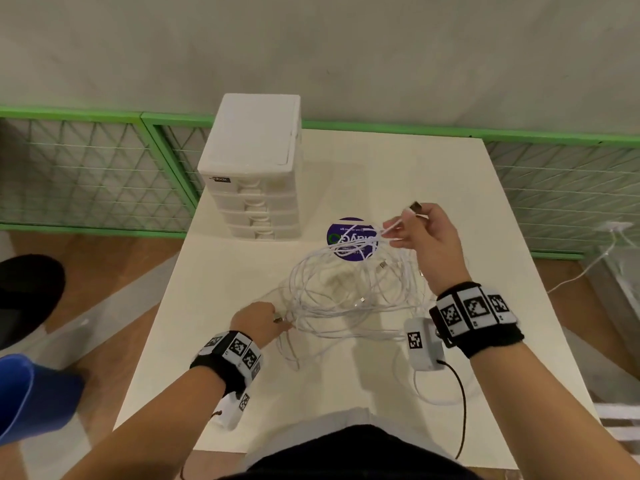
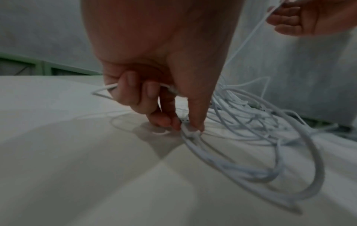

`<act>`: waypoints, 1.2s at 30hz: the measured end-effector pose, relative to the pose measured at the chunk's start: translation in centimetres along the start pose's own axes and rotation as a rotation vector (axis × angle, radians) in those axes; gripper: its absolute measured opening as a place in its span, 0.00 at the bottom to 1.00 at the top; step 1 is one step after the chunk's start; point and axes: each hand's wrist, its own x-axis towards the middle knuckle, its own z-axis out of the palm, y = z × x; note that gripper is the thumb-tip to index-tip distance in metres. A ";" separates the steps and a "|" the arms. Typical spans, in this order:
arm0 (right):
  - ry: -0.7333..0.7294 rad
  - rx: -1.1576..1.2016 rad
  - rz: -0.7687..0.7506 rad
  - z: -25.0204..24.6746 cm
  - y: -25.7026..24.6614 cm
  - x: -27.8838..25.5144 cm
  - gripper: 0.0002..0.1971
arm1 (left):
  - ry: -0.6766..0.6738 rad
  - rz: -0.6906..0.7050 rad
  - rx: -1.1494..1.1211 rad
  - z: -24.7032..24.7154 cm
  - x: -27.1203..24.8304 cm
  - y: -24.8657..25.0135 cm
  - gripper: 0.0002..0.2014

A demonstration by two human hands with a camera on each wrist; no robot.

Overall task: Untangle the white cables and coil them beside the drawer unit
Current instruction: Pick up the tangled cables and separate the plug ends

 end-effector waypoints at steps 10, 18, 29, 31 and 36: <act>-0.260 -0.316 0.124 0.6 3.7 -1.5 0.06 | 0.565 0.260 -0.539 -7.5 -1.9 5.0 0.09; -0.258 -0.303 0.025 3.3 3.2 -2.3 0.05 | 0.303 0.522 -0.728 -8.2 -2.0 10.2 0.08; -0.109 -0.150 0.144 -0.4 2.5 1.8 0.09 | 0.302 0.441 -0.656 -8.1 -0.4 12.1 0.11; -0.069 -0.453 0.158 -2.2 4.2 3.2 0.07 | 0.331 0.422 -0.717 -8.5 -0.1 12.1 0.14; -0.435 -1.235 0.207 -3.8 9.6 5.3 0.16 | 0.342 0.435 -0.723 -9.2 0.3 12.4 0.15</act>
